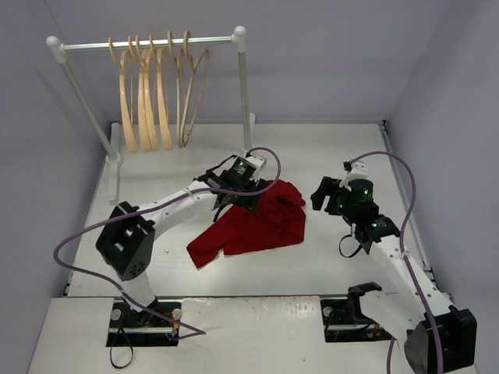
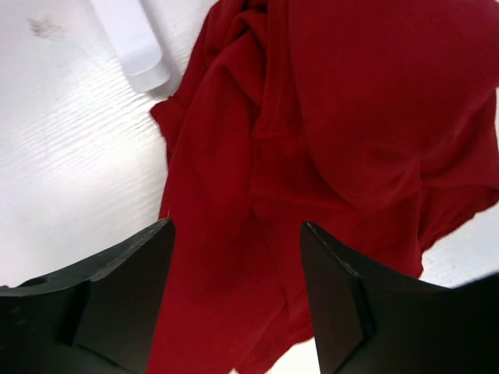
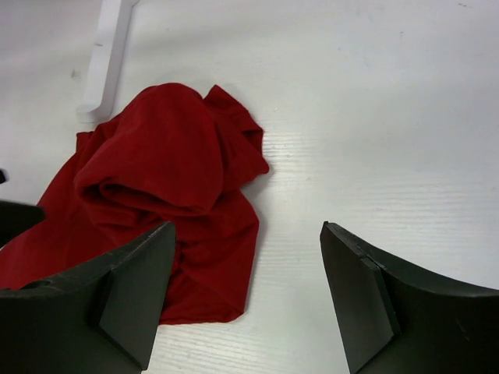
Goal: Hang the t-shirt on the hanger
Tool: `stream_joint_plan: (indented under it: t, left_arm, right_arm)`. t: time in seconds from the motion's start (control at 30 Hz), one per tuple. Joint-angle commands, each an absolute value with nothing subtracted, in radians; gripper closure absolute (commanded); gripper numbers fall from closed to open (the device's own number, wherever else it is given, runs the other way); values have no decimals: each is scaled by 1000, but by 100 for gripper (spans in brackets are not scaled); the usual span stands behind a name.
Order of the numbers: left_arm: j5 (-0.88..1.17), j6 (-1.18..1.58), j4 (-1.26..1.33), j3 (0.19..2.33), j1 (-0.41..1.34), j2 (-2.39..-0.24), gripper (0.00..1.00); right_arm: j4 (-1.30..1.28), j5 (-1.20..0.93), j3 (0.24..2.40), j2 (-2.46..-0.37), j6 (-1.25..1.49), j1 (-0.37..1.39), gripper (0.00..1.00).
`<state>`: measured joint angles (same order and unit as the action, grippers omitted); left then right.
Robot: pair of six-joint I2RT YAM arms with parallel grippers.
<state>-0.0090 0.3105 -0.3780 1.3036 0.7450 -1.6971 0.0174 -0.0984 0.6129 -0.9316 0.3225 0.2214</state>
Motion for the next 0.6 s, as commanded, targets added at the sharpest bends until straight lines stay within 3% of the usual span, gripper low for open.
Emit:
stream_joint_plan:
  t: [0.0,0.57]
  left_arm:
    - [32,309,-330,1396,736,-1756,42]
    - [122,358,-354,1443,722,-1902,56]
  right_arm:
    - [55,-157,613,-901,331,222,29]
    - [58,-173,601,-907,327,222,28]
